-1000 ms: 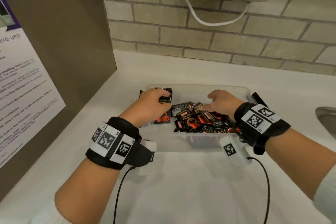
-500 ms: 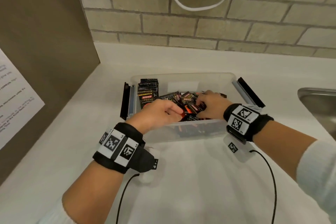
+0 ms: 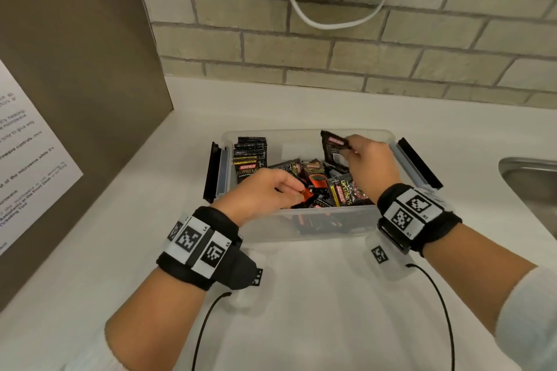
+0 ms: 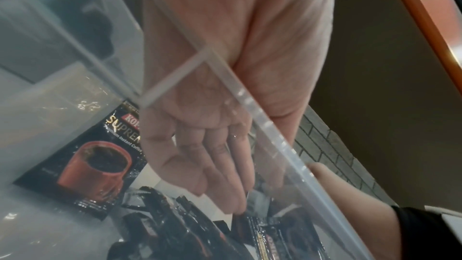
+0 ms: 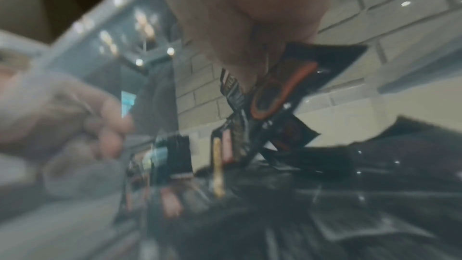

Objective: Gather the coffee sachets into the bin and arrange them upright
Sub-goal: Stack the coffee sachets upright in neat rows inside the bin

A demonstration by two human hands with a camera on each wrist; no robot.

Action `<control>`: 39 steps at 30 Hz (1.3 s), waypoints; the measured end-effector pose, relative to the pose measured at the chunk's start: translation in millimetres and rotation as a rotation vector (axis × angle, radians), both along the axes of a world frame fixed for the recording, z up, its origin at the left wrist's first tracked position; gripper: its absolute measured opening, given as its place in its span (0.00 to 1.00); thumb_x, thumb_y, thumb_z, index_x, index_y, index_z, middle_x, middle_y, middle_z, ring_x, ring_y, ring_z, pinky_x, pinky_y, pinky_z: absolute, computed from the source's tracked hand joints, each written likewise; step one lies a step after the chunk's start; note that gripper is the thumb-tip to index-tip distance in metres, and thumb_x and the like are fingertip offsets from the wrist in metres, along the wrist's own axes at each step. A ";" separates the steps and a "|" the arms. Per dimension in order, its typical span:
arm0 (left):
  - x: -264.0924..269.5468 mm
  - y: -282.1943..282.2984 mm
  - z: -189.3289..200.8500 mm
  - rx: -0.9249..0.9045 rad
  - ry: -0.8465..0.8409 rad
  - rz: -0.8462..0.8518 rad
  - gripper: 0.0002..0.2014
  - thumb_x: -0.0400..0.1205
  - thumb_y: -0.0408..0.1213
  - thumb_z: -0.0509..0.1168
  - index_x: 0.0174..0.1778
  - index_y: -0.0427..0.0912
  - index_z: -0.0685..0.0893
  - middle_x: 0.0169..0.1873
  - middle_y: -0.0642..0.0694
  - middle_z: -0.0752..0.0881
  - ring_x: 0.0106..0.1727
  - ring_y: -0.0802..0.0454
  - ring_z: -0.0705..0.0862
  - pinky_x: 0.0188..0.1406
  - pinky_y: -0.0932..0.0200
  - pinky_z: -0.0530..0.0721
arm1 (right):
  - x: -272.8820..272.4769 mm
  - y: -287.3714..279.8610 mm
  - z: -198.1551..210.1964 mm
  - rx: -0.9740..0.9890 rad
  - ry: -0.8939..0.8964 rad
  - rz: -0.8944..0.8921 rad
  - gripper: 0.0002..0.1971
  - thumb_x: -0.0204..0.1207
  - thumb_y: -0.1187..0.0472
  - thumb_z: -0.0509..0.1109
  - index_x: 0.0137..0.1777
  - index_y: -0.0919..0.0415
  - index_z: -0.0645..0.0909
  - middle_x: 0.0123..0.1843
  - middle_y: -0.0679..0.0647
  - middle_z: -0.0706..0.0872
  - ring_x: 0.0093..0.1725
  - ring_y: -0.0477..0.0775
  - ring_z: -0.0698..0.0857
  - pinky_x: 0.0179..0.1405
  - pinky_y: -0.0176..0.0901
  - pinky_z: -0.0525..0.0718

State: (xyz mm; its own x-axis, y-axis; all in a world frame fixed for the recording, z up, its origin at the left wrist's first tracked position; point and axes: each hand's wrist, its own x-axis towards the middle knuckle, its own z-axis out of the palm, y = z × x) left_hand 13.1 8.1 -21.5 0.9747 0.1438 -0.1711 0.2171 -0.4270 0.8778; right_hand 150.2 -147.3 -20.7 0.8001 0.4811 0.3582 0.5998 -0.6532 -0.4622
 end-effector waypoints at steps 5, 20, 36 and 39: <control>14.6 5.4 6.7 -0.066 -0.143 0.246 0.16 0.85 0.41 0.57 0.68 0.45 0.76 0.64 0.48 0.80 0.64 0.53 0.79 0.69 0.53 0.77 | -14.1 6.7 19.7 0.621 0.424 0.056 0.06 0.80 0.68 0.64 0.42 0.61 0.75 0.39 0.55 0.82 0.37 0.54 0.87 0.34 0.40 0.88; 33.3 0.0 26.5 -0.572 -0.109 0.098 0.23 0.87 0.48 0.50 0.68 0.34 0.76 0.61 0.36 0.84 0.63 0.44 0.83 0.67 0.49 0.79 | -32.2 51.2 11.8 0.869 0.845 0.262 0.18 0.82 0.75 0.53 0.70 0.66 0.69 0.50 0.55 0.83 0.49 0.52 0.84 0.56 0.49 0.82; 34.2 5.6 23.6 -0.333 -0.212 0.406 0.14 0.87 0.38 0.54 0.68 0.43 0.71 0.55 0.46 0.82 0.47 0.58 0.79 0.41 0.64 0.76 | -18.5 32.3 38.5 1.118 1.099 0.289 0.18 0.76 0.70 0.57 0.64 0.66 0.76 0.46 0.55 0.82 0.32 0.46 0.73 0.37 0.37 0.77; 33.8 5.2 21.8 -0.371 -0.199 0.408 0.15 0.85 0.37 0.57 0.69 0.43 0.71 0.59 0.43 0.81 0.50 0.54 0.81 0.39 0.65 0.78 | -20.3 31.2 39.5 1.005 1.056 0.275 0.18 0.74 0.71 0.59 0.63 0.68 0.78 0.65 0.66 0.82 0.46 0.55 0.80 0.56 0.46 0.79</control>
